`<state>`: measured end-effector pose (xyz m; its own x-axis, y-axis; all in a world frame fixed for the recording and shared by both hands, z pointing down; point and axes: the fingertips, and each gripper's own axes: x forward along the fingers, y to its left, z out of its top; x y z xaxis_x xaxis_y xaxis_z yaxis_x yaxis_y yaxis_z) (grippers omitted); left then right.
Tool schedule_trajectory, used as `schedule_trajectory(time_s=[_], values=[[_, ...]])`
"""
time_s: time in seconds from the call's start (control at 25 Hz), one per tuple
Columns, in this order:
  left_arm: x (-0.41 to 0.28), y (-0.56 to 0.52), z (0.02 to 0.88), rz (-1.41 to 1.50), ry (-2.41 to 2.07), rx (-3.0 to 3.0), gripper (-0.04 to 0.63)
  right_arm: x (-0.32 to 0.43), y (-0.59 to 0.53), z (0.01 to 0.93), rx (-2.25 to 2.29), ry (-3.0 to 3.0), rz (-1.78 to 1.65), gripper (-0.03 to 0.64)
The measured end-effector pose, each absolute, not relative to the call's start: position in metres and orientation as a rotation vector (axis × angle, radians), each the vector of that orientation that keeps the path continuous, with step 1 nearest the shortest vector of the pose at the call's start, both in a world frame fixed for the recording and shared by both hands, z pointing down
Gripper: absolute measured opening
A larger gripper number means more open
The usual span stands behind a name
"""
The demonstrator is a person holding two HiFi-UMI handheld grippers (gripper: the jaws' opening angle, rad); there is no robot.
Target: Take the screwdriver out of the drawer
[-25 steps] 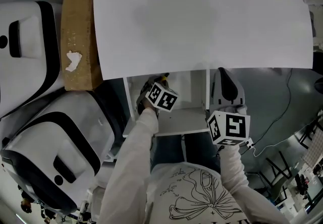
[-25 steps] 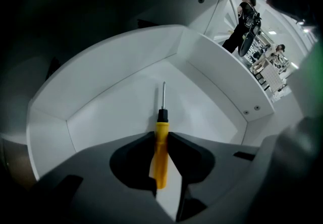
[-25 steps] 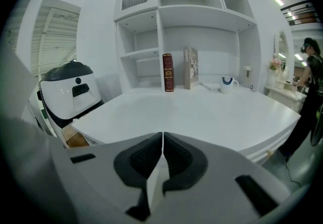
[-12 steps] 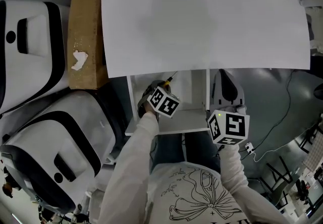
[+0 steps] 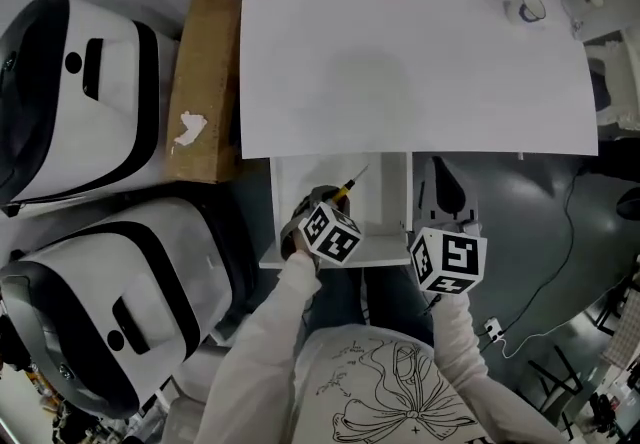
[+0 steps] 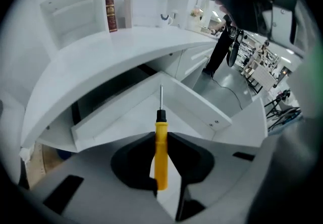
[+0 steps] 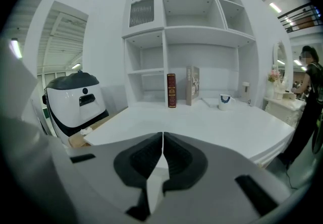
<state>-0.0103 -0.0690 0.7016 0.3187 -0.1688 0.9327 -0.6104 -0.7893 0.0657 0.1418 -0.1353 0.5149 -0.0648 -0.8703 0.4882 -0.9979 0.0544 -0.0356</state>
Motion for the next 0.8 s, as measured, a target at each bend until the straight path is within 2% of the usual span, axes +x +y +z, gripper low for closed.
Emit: schedule_trajectory(time_s=[0.8], values=[[-0.023,-0.127,0.468,0.985,-1.239,2.382,0.071,0.114,-0.151,0.365,1.926,-2.257,0.286,0.005]])
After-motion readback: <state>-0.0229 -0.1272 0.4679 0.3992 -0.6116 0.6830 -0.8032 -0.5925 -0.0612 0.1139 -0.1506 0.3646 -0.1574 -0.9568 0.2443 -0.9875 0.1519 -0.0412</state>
